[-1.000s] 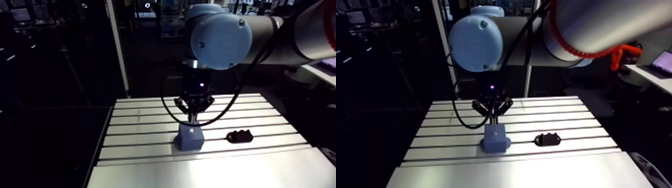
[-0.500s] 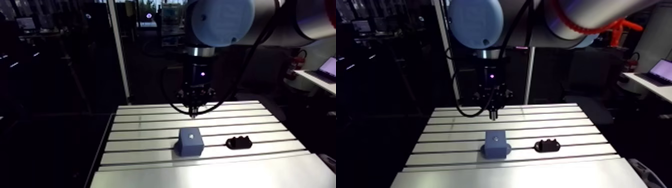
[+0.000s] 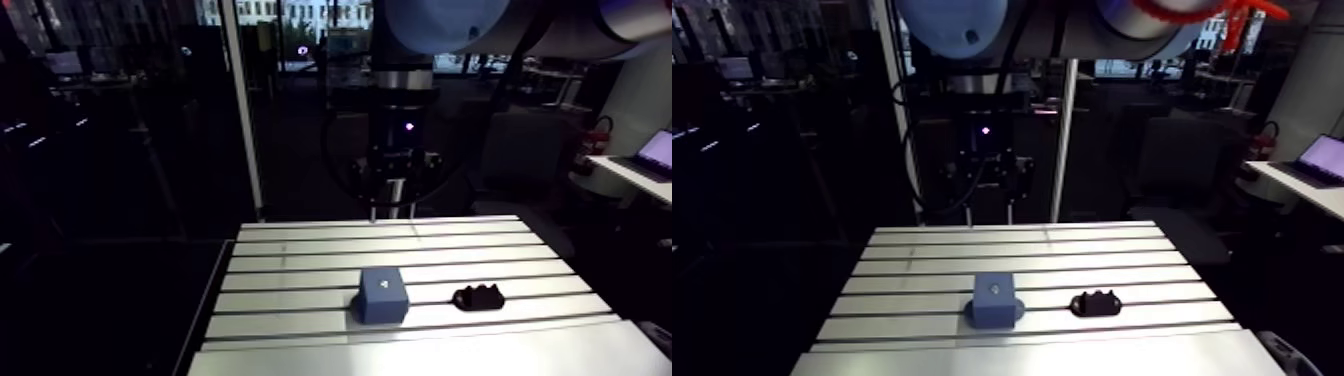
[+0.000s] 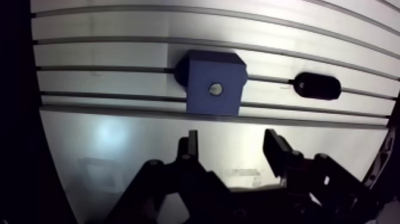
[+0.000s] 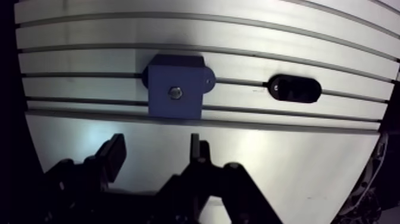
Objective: Pick up the M10 bolt and insert it into the hex recess until seated.
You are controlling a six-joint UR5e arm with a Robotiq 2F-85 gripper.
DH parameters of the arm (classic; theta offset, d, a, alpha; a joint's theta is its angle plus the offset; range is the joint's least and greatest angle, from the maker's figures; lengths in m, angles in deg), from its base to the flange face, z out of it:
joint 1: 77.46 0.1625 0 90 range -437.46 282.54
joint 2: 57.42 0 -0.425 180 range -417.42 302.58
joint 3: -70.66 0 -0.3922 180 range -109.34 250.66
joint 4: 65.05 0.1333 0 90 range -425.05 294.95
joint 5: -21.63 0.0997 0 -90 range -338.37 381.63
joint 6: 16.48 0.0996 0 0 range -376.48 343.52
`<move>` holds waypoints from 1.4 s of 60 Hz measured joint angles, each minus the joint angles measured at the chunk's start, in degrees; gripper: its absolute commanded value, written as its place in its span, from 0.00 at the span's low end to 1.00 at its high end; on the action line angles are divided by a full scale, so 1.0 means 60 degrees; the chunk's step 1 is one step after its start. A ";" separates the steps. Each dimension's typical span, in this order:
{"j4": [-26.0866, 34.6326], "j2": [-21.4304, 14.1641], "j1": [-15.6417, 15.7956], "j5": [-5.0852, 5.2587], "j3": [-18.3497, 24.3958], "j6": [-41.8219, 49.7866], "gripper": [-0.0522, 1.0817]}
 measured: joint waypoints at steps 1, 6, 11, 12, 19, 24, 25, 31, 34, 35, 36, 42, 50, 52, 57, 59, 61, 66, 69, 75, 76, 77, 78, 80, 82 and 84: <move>0.0049 -0.0018 0.0002 -0.0013 0.0052 0.0008 0.05; 0.0329 -0.0102 0.0016 -0.0075 0.0343 0.0073 0.05; 0.0668 -0.0156 0.0030 -0.0106 0.0672 0.0231 0.05; 0.0740 -0.0162 0.0035 -0.0110 0.0740 0.0273 0.05; 0.1307 -0.0180 0.0101 -0.0121 0.1266 0.0584 0.05; 0.1690 -0.0156 0.0184 -0.0116 0.1666 0.0750 0.05; 0.1759 -0.0148 0.0203 -0.0114 0.1744 0.0774 0.05; 0.2146 -0.0071 0.0324 -0.0106 0.2236 0.0885 0.05; 0.2323 -0.0029 0.0370 -0.0100 0.2479 0.0918 0.05; 0.2382 -0.0011 0.0385 -0.0099 0.2564 0.0926 0.05; 0.2430 0.0002 0.0396 -0.0097 0.2638 0.0933 0.05; 0.2686 0.0085 0.0441 -0.0096 0.3061 0.0978 0.05; 0.2838 0.0140 0.0455 -0.0128 0.3371 0.1024 0.05; 0.2851 0.0142 0.0456 -0.0140 0.3409 0.1034 0.05; 0.2855 0.0121 0.0459 -0.0173 0.3440 0.1051 0.05; 0.2850 0.0103 0.0461 -0.0183 0.3432 0.1054 0.05; 0.2844 0.0080 0.0465 -0.0192 0.3420 0.1058 0.05; 0.2828 0.0015 0.0468 -0.0204 0.3375 0.1061 0.05; 0.2819 -0.0022 0.0469 -0.0207 0.3344 0.1062 0.05; 0.2810 -0.0082 0.0469 -0.0204 0.3284 0.1065 0.05; 0.2809 -0.0092 0.0470 -0.0202 0.3275 0.1066 0.05; 0.2808 -0.0101 0.0469 -0.0202 0.3266 0.1067 0.05; 0.2807 -0.0109 0.0469 -0.0200 0.3256 0.1067 0.05; 0.2805 -0.0125 0.0469 -0.0196 0.3236 0.1068 0.05; 0.2803 -0.0138 0.0469 -0.0193 0.3217 0.1068 0.05; 0.2800 -0.0148 0.0470 -0.0188 0.3192 0.1070 0.05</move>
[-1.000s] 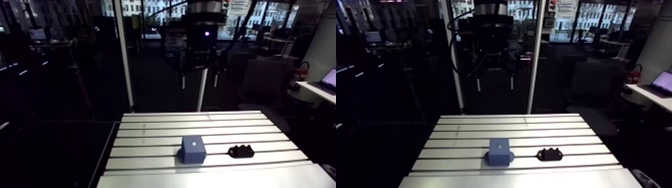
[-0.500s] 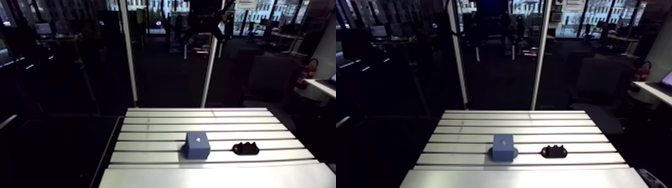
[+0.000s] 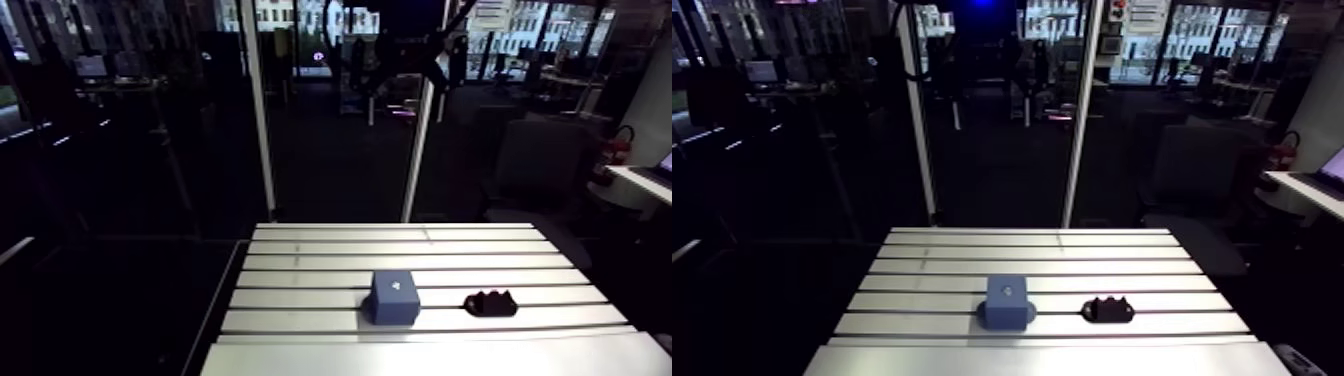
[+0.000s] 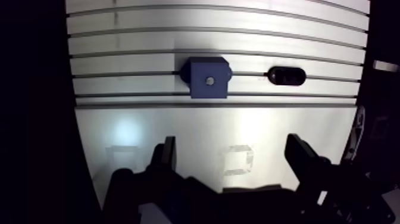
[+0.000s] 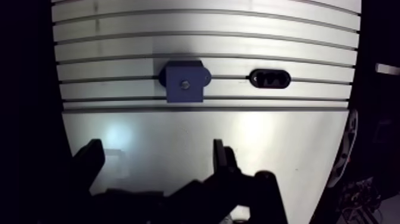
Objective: Pick up the M10 bolt and insert it into the hex recess until seated.
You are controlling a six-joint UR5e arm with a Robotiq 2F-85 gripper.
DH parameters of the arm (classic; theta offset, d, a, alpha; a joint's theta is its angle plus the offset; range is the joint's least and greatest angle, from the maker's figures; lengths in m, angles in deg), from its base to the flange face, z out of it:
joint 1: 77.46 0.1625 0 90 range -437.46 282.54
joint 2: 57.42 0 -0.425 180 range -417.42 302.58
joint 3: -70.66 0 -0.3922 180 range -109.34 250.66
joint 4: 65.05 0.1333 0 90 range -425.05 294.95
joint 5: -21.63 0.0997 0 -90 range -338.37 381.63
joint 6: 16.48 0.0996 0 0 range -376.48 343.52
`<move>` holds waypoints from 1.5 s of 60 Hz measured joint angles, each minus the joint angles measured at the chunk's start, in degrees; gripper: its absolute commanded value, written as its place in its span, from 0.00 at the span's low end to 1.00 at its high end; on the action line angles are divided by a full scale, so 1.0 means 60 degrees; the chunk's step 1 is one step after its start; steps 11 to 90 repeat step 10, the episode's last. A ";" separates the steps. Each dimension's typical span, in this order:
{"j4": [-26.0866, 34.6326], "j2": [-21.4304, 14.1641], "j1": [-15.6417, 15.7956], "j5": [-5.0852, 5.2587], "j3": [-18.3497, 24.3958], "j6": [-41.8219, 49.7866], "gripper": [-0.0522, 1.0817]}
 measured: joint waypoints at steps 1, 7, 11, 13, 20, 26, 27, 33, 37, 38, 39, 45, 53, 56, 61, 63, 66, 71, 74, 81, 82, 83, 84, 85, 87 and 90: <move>-0.0001 -0.0002 0.0000 0.0002 -0.0010 0.0000 0.05; -0.0021 -0.0017 0.0002 0.0010 -0.0075 0.0000 0.05; -0.0029 -0.0018 0.0003 0.0013 -0.0097 -0.0001 0.05; -0.0029 -0.0018 0.0003 0.0013 -0.0097 -0.0001 0.05; -0.0029 -0.0018 0.0003 0.0013 -0.0097 -0.0001 0.05; -0.0029 -0.0018 0.0003 0.0013 -0.0097 -0.0001 0.05; -0.0029 -0.0018 0.0003 0.0013 -0.0097 -0.0001 0.05; -0.0029 -0.0018 0.0003 0.0013 -0.0097 -0.0001 0.05; -0.0029 -0.0018 0.0003 0.0013 -0.0097 -0.0001 0.05; -0.0029 -0.0018 0.0003 0.0013 -0.0097 -0.0001 0.05; -0.0029 -0.0018 0.0003 0.0013 -0.0097 -0.0001 0.05; -0.0029 -0.0018 0.0003 0.0013 -0.0097 -0.0001 0.05; -0.0029 -0.0018 0.0003 0.0013 -0.0097 -0.0001 0.05; -0.0029 -0.0018 0.0003 0.0013 -0.0097 -0.0001 0.05; -0.0029 -0.0018 0.0003 0.0013 -0.0097 -0.0001 0.05; -0.0029 -0.0018 0.0003 0.0013 -0.0097 -0.0001 0.05; -0.0029 -0.0018 0.0003 0.0013 -0.0097 -0.0001 0.05; -0.0029 -0.0018 0.0003 0.0013 -0.0097 -0.0001 0.05; -0.0029 -0.0018 0.0003 0.0013 -0.0097 -0.0001 0.05; -0.0029 -0.0018 0.0003 0.0013 -0.0097 -0.0001 0.05; -0.0029 -0.0018 0.0003 0.0013 -0.0097 -0.0001 0.05; -0.0029 -0.0018 0.0003 0.0013 -0.0097 -0.0001 0.05; -0.0029 -0.0018 0.0003 0.0013 -0.0097 -0.0001 0.05; -0.0029 -0.0018 0.0003 0.0013 -0.0097 -0.0001 0.05; -0.0029 -0.0018 0.0003 0.0013 -0.0097 -0.0001 0.05; -0.0029 -0.0018 0.0003 0.0013 -0.0097 -0.0001 0.05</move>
